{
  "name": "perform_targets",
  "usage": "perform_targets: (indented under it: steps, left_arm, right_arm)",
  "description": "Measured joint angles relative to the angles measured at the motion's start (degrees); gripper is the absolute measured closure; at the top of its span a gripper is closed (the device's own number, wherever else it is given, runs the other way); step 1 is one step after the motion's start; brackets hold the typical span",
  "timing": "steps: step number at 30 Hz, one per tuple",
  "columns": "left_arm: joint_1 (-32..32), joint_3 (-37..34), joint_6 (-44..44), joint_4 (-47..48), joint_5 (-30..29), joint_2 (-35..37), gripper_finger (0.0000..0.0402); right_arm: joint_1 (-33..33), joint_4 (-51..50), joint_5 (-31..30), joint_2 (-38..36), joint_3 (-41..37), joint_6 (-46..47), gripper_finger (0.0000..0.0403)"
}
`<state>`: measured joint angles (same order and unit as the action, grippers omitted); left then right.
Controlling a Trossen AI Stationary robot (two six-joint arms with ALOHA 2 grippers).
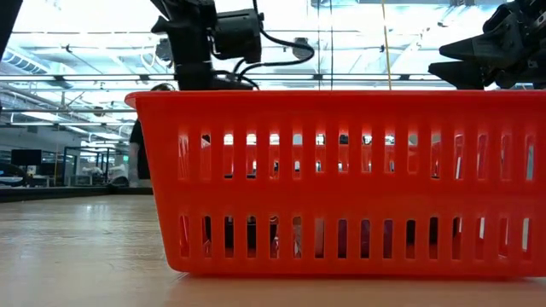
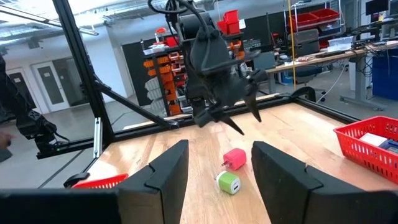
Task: Pick & Place Office items
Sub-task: Put the pink charger adapter into the bottom orange bin
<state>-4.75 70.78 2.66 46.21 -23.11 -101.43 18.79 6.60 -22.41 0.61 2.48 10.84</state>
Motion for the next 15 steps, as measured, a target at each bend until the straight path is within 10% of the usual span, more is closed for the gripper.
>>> perform_targets:
  steps: [15]
  left_arm:
    - [0.06, -4.49, 22.62, -8.38, 15.89, 0.11, 0.0174]
  right_arm:
    - [0.00, 0.01, 0.01, 0.01, 0.00, 0.00, 0.0238]
